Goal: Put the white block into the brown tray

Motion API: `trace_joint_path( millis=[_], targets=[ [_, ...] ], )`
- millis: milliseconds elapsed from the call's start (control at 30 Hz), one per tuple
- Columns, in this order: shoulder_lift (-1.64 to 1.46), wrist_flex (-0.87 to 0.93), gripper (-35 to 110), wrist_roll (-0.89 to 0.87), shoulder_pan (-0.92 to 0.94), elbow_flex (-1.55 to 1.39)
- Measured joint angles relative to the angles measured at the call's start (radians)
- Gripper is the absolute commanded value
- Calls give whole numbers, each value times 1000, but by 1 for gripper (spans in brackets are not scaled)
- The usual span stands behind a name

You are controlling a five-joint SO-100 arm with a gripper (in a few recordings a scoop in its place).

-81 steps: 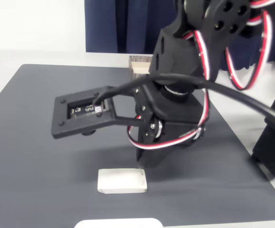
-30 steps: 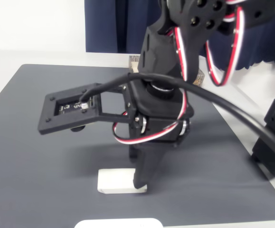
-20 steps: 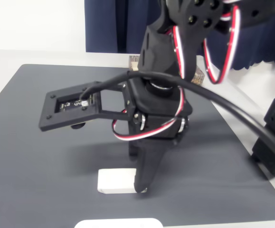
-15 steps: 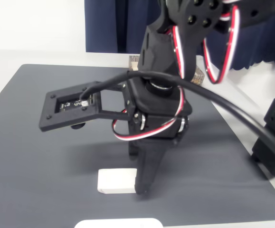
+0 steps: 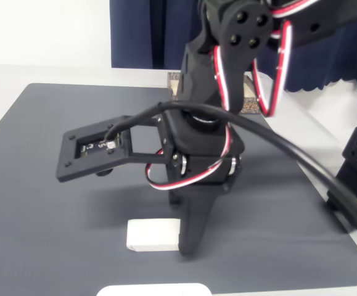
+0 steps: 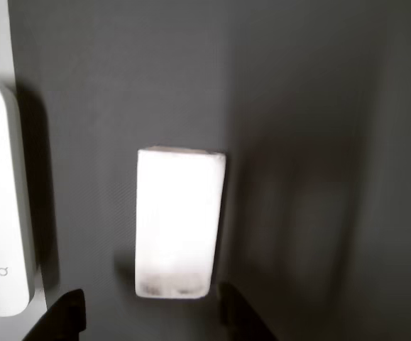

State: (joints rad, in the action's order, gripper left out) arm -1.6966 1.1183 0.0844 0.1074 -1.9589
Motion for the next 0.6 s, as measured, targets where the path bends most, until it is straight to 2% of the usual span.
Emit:
trace_joint_path(
  millis=[600],
  targets=[
    [106, -77, 39, 3, 2, 41]
  ],
)
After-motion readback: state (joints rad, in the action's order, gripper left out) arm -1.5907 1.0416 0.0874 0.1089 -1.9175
